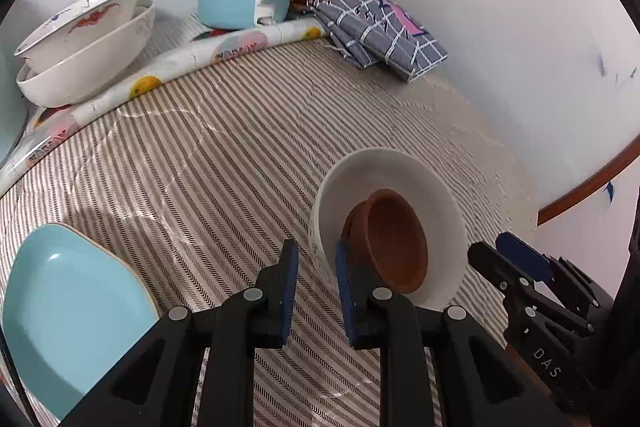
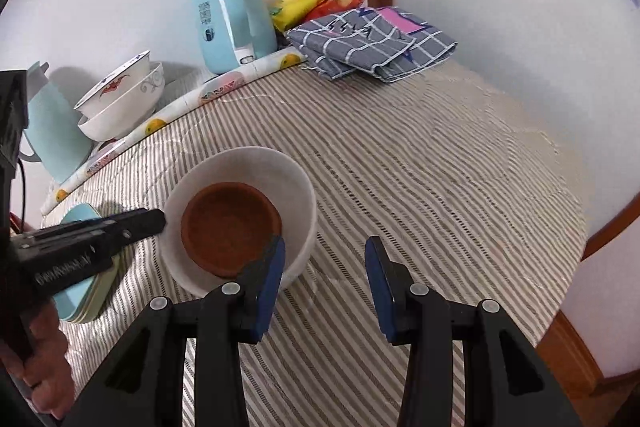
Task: Organize plates and bowls
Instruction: 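Close both tools on the white bowl rim, then lift the white bowl with both tools and carry it over the teal plate stack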
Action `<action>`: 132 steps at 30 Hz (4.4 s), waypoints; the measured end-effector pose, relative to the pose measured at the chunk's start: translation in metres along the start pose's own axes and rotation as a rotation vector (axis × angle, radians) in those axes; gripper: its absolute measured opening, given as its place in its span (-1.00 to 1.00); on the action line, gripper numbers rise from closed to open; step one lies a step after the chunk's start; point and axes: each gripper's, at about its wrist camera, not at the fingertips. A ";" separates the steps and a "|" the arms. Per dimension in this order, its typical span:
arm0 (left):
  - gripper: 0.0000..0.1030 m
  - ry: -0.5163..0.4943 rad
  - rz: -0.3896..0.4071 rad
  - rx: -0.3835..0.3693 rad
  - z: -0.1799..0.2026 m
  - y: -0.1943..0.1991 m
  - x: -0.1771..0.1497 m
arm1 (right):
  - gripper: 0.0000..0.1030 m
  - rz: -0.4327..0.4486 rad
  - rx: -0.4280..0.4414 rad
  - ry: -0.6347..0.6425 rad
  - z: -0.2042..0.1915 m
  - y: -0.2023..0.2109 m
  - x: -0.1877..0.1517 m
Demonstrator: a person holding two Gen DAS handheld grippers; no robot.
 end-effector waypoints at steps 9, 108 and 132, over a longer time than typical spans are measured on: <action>-0.64 0.003 -0.041 0.008 -0.001 -0.017 0.011 | -0.35 -0.045 -0.009 0.013 -0.003 -0.019 0.011; -0.77 -0.013 -0.002 -0.033 -0.009 0.006 -0.008 | -0.83 -0.038 -0.011 -0.034 -0.036 -0.009 -0.006; -0.77 0.014 0.038 -0.017 -0.026 0.046 -0.036 | -0.84 0.000 0.008 0.009 -0.066 0.024 -0.022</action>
Point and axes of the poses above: each gripper's, at about its wrist camera, not at the fingertips, and y roughly against the way its jaws point, z to its right, x to its top, and after that the axes turned 10 degrees about -z, right-handed
